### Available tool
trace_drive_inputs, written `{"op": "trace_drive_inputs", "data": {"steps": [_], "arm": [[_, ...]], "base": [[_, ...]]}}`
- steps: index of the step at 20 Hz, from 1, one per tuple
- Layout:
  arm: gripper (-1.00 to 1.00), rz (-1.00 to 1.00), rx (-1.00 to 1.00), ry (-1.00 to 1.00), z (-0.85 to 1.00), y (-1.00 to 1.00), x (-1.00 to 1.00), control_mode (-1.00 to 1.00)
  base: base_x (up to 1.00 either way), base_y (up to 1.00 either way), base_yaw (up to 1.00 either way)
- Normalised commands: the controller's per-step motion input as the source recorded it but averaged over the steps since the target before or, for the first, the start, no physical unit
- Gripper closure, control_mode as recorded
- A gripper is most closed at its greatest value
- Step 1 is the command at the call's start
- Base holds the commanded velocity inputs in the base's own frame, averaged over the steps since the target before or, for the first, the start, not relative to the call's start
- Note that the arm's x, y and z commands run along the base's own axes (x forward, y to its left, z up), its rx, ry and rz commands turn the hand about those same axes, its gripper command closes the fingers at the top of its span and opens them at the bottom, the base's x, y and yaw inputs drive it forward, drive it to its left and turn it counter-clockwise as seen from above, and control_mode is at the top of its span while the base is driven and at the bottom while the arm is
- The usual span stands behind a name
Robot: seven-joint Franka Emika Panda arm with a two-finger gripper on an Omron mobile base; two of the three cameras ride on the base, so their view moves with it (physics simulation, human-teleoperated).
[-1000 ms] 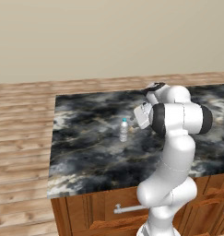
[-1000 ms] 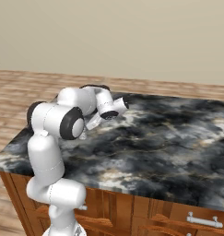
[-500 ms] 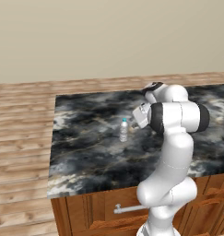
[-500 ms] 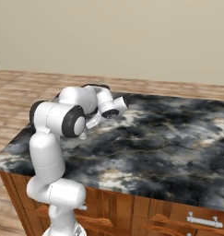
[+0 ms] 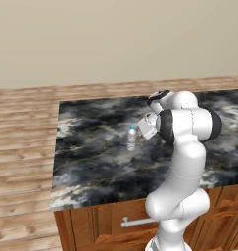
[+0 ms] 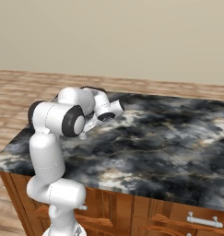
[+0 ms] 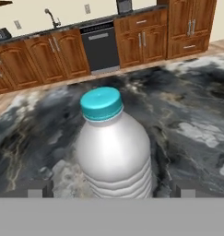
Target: Pick the bottled drink, beer, bottled water from the counter and place them in the open cabinet.
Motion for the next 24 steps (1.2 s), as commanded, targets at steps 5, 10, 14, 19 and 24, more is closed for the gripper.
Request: {"op": "trace_drive_inputs", "data": {"steps": [5,10,14,19,24], "arm": [[-1.0,0.0,0.0,0.0,-0.11,0.11,0.0,-1.0],[-1.0,0.0,0.0,0.0,-0.09,0.11,0.0,-1.0],[-1.0,0.0,0.0,0.0,-0.09,0.12,0.0,-1.0],[-1.0,0.0,0.0,0.0,-0.03,0.12,0.0,-1.0],[1.0,0.0,0.0,0.0,0.0,0.13,0.0,-1.0]], "base": [[0.0,0.0,0.0],[0.0,0.0,0.0],[0.0,0.0,0.0],[0.0,0.0,0.0],[0.0,0.0,0.0]]}}
